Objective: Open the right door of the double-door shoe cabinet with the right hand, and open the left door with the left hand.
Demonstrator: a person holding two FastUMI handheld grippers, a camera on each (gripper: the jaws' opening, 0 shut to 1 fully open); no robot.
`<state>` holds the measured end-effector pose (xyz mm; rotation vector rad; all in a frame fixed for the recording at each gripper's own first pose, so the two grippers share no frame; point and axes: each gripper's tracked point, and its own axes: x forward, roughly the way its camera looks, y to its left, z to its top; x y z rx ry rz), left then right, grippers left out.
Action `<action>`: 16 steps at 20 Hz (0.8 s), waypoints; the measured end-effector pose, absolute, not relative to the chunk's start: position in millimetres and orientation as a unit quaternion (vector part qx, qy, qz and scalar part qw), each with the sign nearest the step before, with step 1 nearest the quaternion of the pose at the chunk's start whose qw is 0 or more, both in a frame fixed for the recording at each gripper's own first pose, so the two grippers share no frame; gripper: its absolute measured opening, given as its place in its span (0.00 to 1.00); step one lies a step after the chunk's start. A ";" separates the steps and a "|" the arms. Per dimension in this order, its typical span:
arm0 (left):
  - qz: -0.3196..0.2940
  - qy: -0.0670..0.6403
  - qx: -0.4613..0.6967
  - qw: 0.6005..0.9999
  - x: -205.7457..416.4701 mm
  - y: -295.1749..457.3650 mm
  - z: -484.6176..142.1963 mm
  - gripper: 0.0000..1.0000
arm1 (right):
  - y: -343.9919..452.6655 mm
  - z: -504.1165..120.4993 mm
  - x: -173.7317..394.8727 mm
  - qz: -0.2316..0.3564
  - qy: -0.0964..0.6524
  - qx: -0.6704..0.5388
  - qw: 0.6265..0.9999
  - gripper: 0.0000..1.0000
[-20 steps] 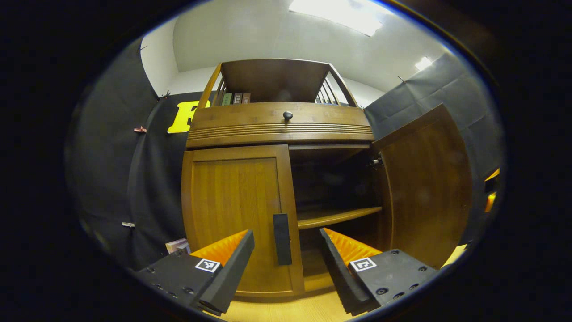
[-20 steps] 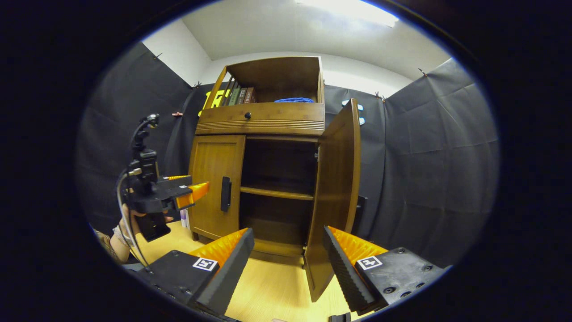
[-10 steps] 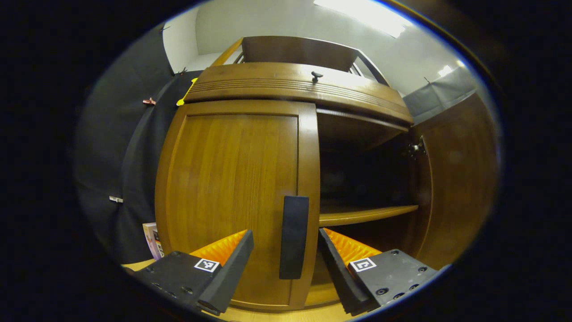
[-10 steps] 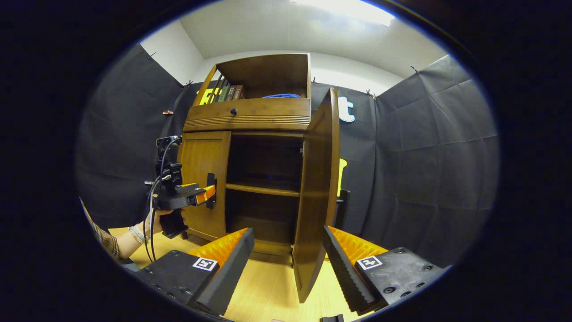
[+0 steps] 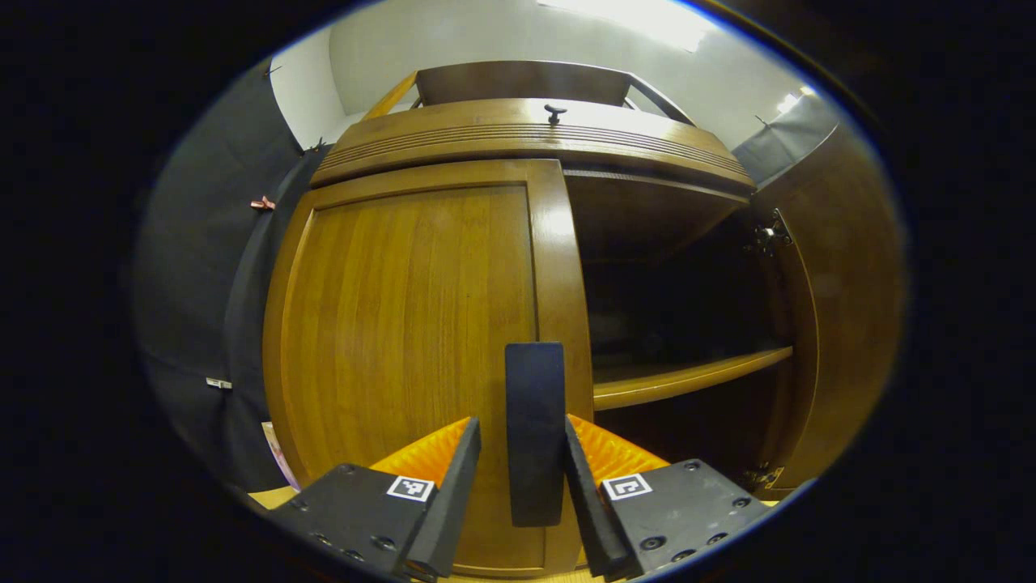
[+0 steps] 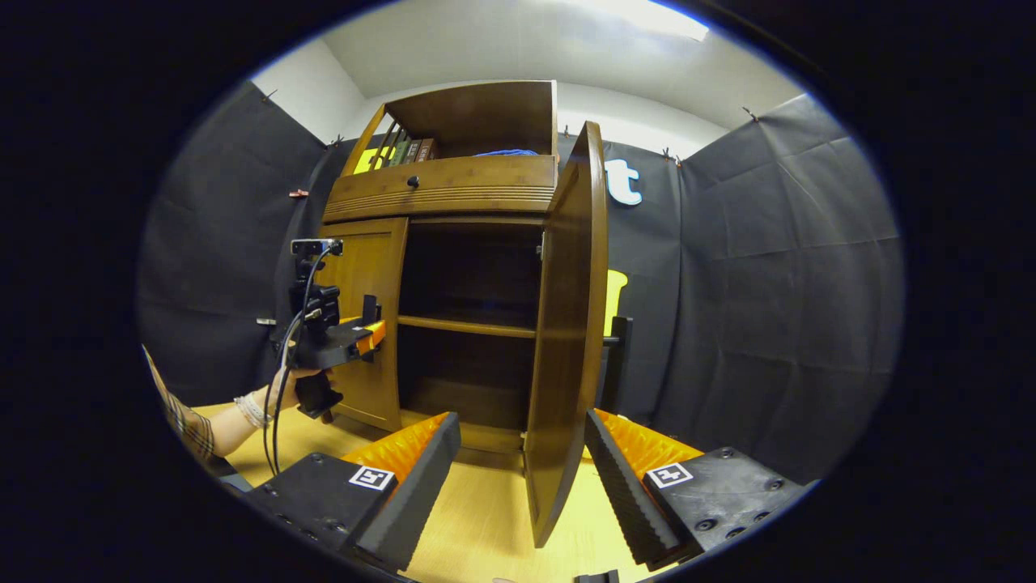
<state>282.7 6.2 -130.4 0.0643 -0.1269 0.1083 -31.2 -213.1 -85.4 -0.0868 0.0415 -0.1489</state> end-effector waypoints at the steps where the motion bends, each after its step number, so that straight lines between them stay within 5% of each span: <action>1: 0.045 -0.064 0.032 0.996 285.2 0.7 -130.9 0.58 | -214.1 -87.5 -32.4 -0.077 0.022 -0.047 0.996 0.97; 3: 0.048 -0.064 0.031 0.996 283.3 1.4 -130.7 0.37 | -211.5 -93.6 -33.8 -0.072 0.029 -0.043 0.996 0.97; 16: -0.002 -0.026 -0.005 1.000 251.6 0.6 -130.7 0.30 | -201.3 -65.8 -67.1 -0.088 0.010 -0.059 0.994 0.97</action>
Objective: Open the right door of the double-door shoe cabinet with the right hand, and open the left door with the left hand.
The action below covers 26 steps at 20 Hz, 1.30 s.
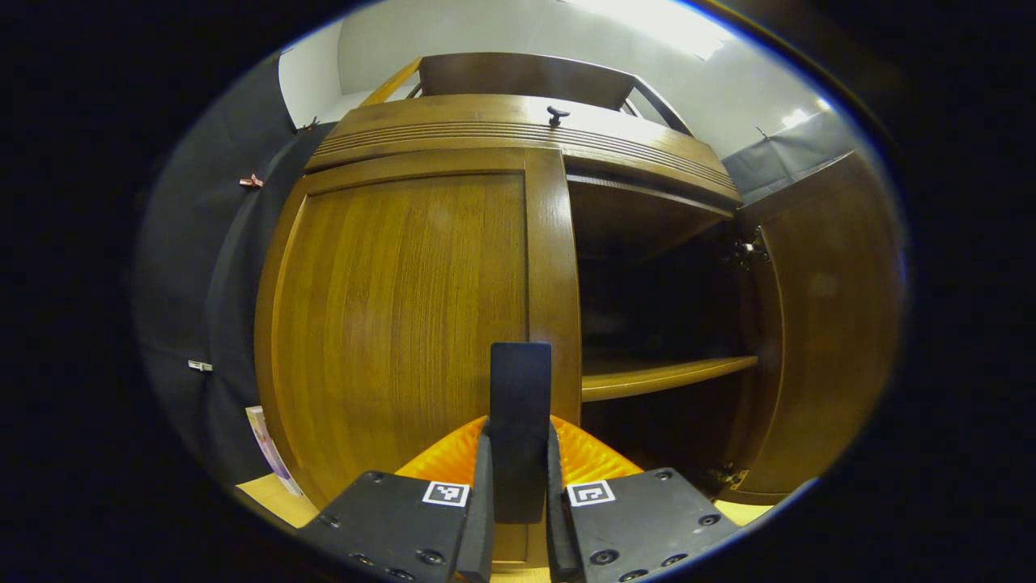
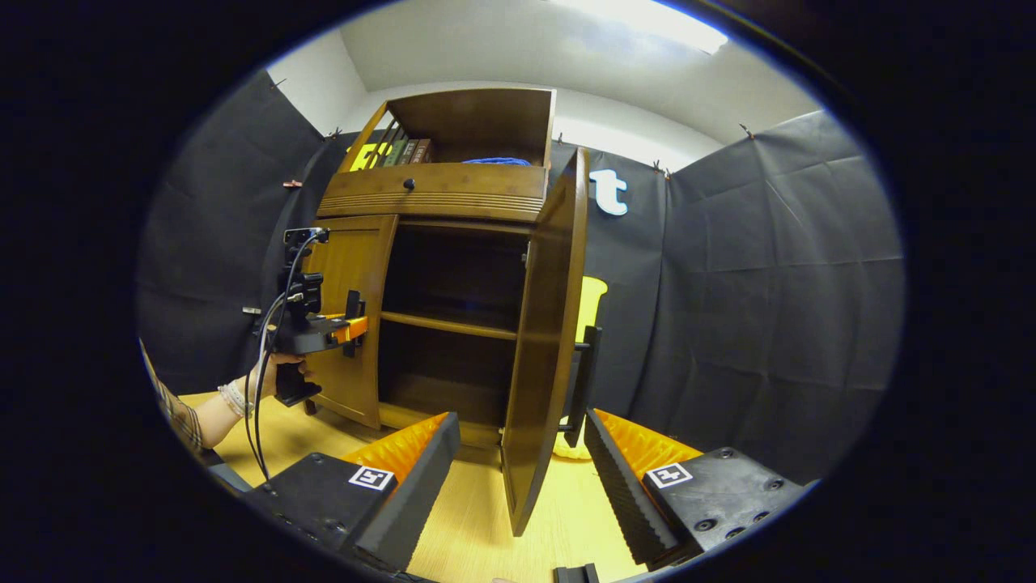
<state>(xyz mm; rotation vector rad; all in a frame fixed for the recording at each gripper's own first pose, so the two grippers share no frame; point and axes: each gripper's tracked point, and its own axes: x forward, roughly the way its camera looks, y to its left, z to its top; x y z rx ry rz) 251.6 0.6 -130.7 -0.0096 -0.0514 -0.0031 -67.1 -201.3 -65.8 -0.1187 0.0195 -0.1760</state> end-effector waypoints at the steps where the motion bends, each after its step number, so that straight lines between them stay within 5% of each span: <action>1: -0.007 -0.022 -0.007 1.000 246.4 1.9 -130.5 0.30 | -192.2 -63.6 -68.5 -0.078 0.006 -0.052 0.996 0.97; 18: -0.069 0.001 -0.021 0.997 120.9 48.2 -120.2 0.31 | -94.3 -66.2 -83.6 0.007 0.023 0.000 1.000 0.97; 26: -0.050 0.001 -0.002 0.999 82.3 81.7 -117.2 0.30 | -77.1 -68.0 -80.9 0.031 0.031 0.009 0.999 0.97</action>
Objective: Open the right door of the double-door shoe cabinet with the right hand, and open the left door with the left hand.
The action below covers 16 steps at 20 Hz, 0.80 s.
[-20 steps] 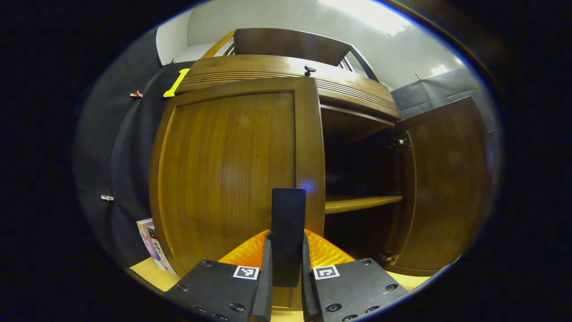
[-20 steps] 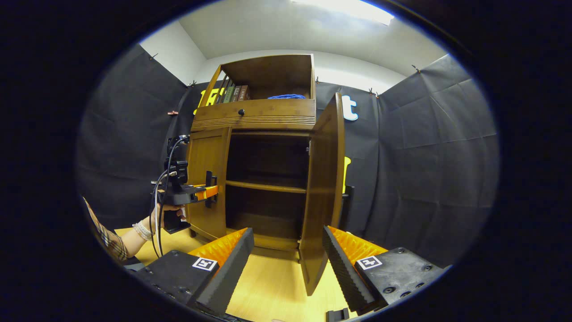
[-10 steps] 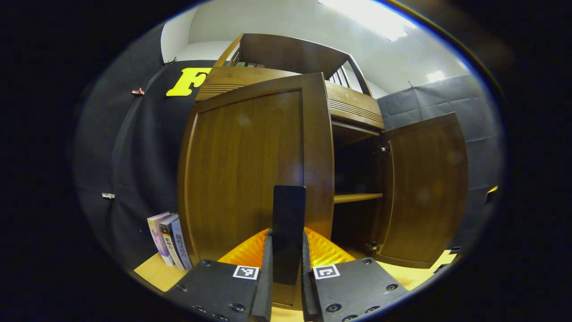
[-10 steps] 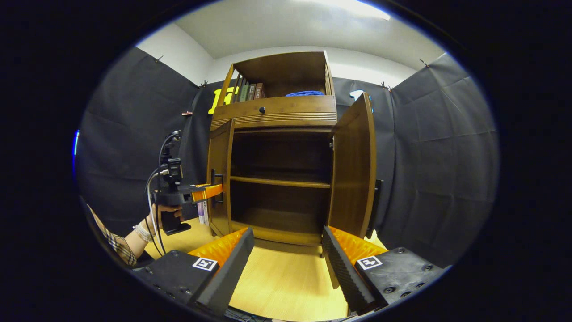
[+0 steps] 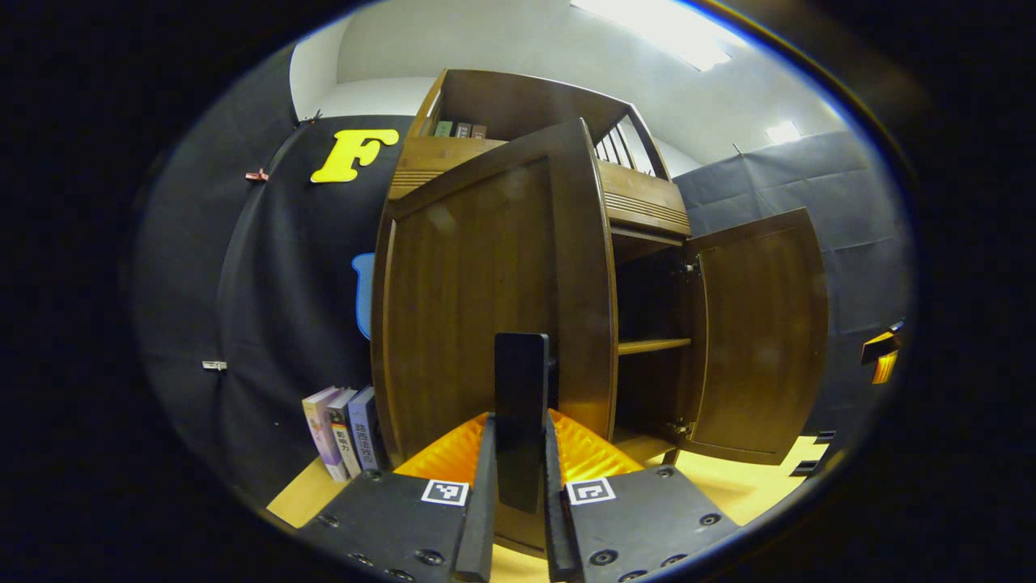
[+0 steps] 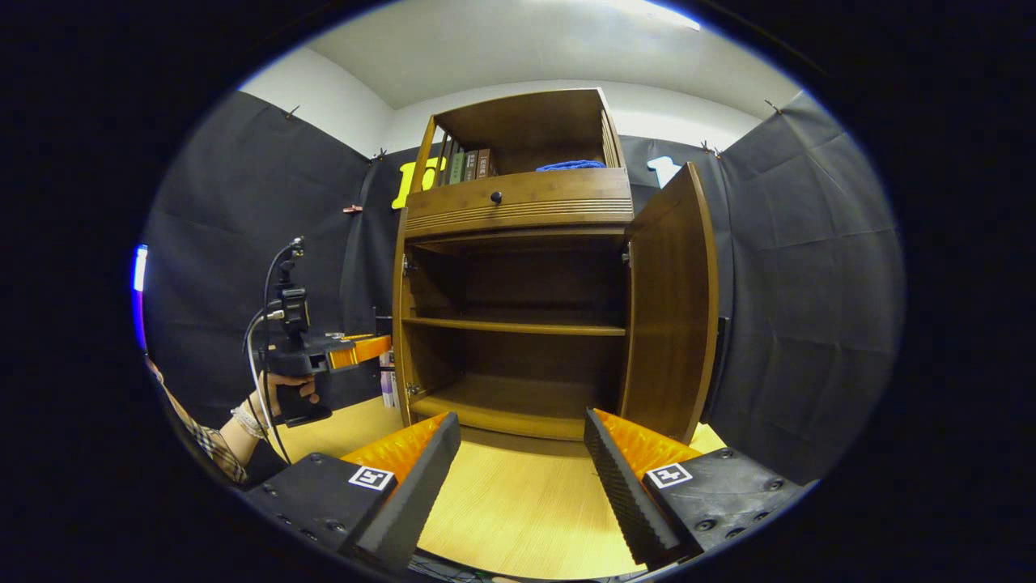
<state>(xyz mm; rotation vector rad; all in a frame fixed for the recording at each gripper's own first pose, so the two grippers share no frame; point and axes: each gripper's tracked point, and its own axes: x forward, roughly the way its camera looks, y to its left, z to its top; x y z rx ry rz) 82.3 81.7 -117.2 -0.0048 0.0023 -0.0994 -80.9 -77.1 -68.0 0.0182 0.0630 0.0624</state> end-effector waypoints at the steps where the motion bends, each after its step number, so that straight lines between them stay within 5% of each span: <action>1: -0.044 0.000 0.003 0.999 78.3 86.1 -116.5 0.30 | -76.4 -68.2 -80.4 0.034 0.031 0.008 0.999 0.97; 16: 0.056 -0.007 0.035 0.998 32.4 175.3 -113.7 0.16 | -46.4 -66.9 -71.4 0.059 0.026 0.007 0.998 0.97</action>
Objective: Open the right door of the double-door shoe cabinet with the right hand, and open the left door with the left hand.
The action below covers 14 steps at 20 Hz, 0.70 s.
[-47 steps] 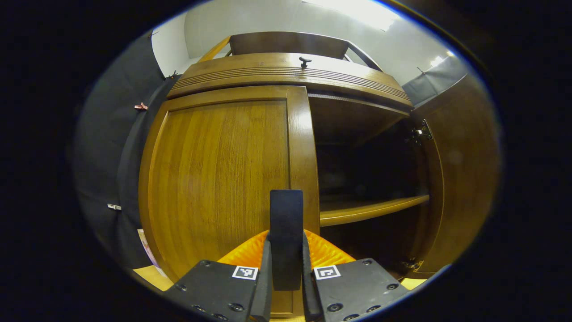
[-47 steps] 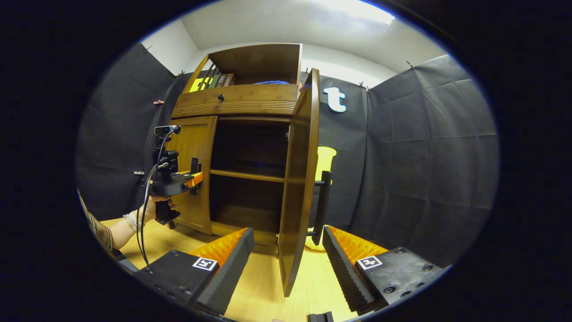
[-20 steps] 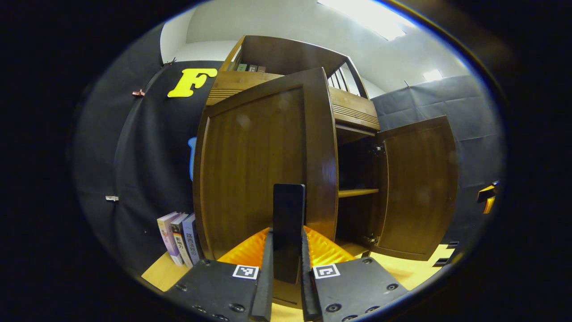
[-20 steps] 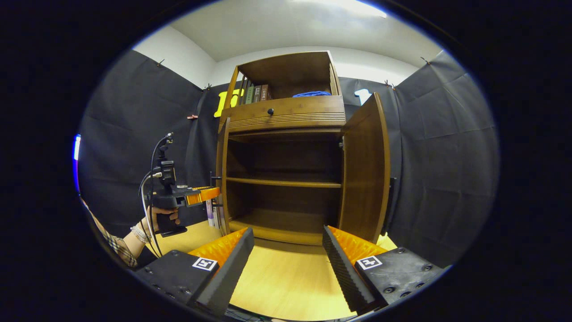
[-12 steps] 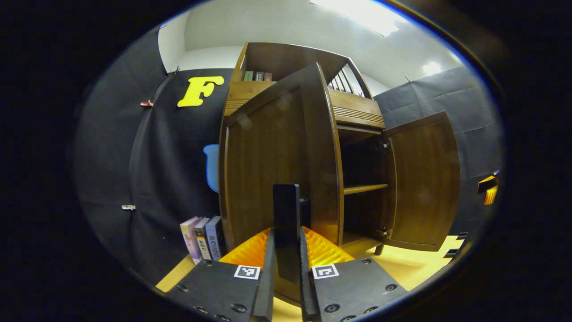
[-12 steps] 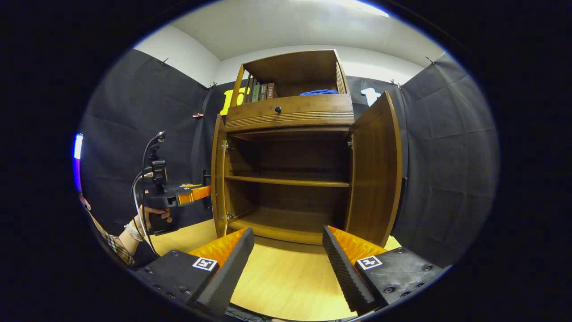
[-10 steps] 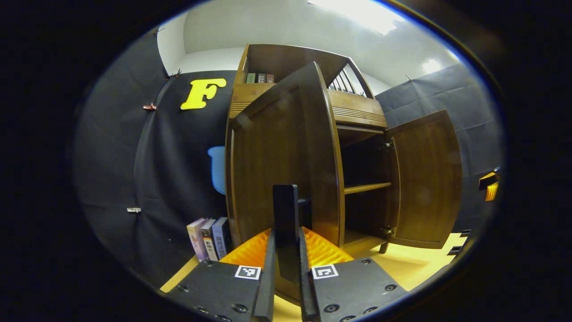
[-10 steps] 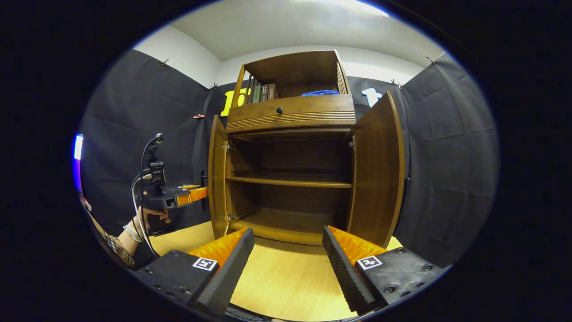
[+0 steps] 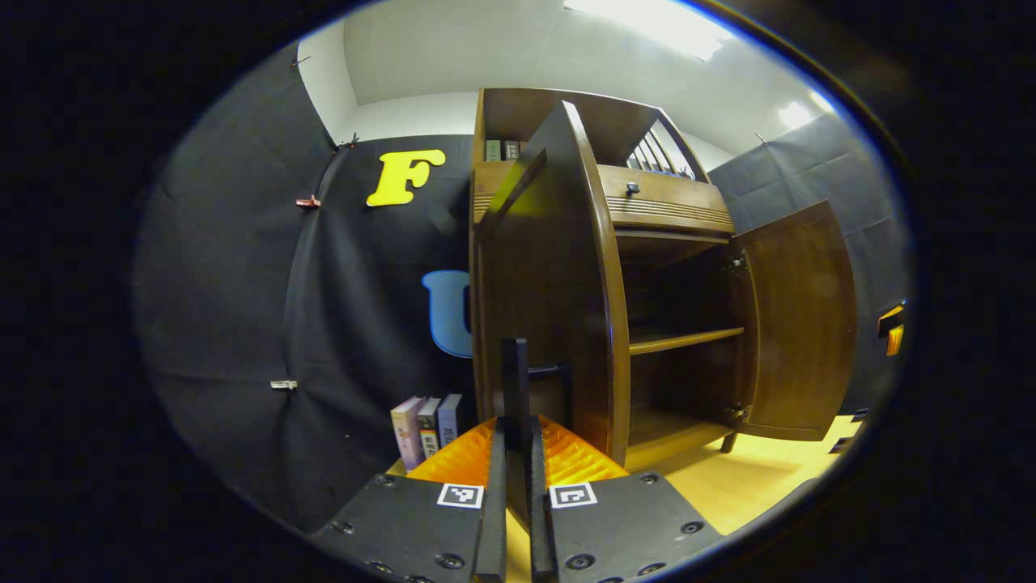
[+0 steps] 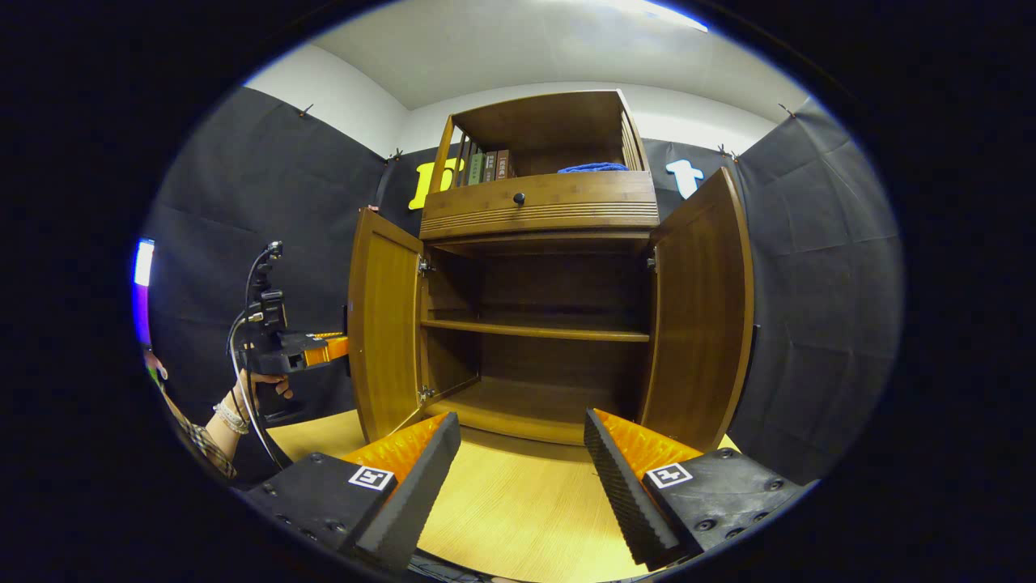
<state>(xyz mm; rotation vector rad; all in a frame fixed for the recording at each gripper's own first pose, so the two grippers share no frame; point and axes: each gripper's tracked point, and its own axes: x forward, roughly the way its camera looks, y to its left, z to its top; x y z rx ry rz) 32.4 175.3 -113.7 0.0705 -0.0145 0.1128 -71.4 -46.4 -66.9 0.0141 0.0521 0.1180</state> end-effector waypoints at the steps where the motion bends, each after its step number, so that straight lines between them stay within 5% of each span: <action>1: 0.070 -0.008 0.038 0.997 30.0 185.0 -113.5 0.14 | -43.8 -65.8 -71.2 0.062 0.024 0.009 0.998 0.97; 6: 0.085 -0.006 0.008 0.996 24.6 207.6 -114.1 0.05 | -38.9 -67.3 -68.7 0.064 0.024 0.009 0.998 0.97; 14: 0.091 0.005 0.033 0.995 -4.5 209.4 -102.6 0.05 | -40.6 -70.1 -61.7 0.068 0.023 0.010 0.997 0.97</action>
